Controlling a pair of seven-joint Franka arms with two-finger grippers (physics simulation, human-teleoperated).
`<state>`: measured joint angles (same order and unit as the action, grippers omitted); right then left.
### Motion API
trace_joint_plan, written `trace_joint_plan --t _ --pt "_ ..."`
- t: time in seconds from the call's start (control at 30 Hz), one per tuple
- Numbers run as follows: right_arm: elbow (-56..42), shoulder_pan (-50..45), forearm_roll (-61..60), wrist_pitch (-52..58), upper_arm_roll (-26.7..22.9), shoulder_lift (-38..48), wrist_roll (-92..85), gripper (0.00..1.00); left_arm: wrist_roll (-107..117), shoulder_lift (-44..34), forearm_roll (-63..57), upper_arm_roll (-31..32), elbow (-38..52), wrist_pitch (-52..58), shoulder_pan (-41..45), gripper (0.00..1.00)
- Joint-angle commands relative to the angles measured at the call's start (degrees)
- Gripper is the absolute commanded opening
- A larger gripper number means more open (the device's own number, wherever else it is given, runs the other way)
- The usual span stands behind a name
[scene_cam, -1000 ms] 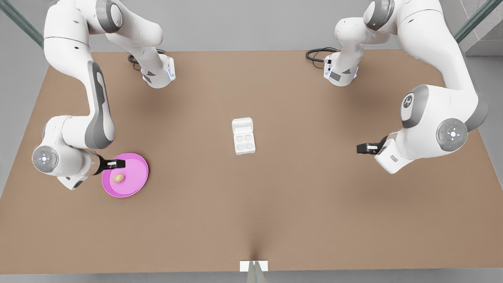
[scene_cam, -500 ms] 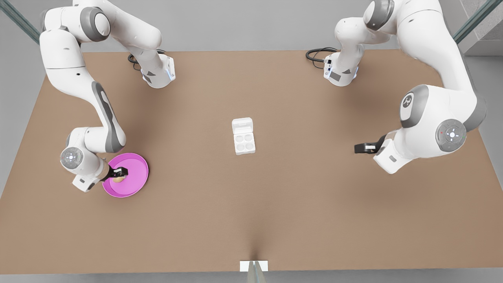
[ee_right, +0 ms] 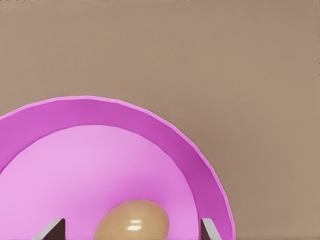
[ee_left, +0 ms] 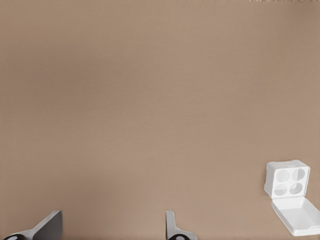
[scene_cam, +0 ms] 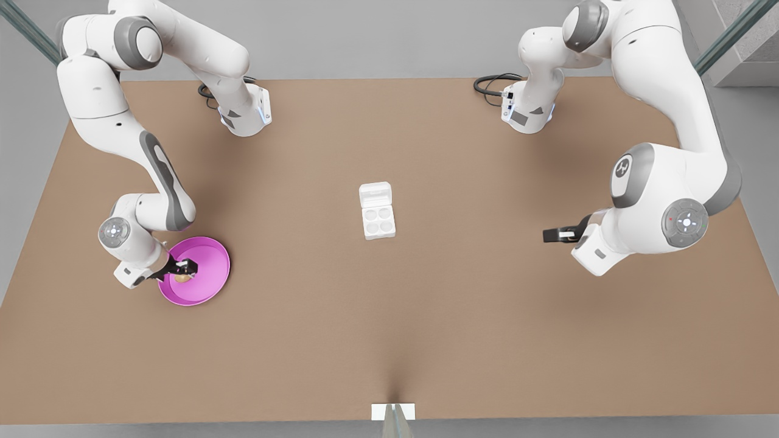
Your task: Pack egg into the box and close the box lid
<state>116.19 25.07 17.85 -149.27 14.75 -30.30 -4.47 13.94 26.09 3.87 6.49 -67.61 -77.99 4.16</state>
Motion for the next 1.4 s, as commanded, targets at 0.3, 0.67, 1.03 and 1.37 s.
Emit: trace_joint_plan --t 0.3,0.67,1.03,1.37 --pt "1.6 0.0 -0.4 -3.9 0.1 -1.3 7.6 1.00 1.3 -1.8 0.1 0.5 0.5 4.3 0.6 1.00" --pt "1.7 0.9 0.4 -4.4 0.0 -2.7 6.9 0.88 4.7 -1.0 1.2 1.7 -0.3 -3.1 -0.9 1.00" --pt "2.6 0.7 0.3 -4.4 0.1 -2.1 6.9 0.71 5.1 -0.8 1.1 1.7 -0.7 -2.8 -0.4 1.00" --pt "3.5 0.9 0.4 -4.2 0.1 -0.8 6.9 0.57 5.3 -0.7 0.9 1.7 -1.3 -2.7 0.1 1.00"
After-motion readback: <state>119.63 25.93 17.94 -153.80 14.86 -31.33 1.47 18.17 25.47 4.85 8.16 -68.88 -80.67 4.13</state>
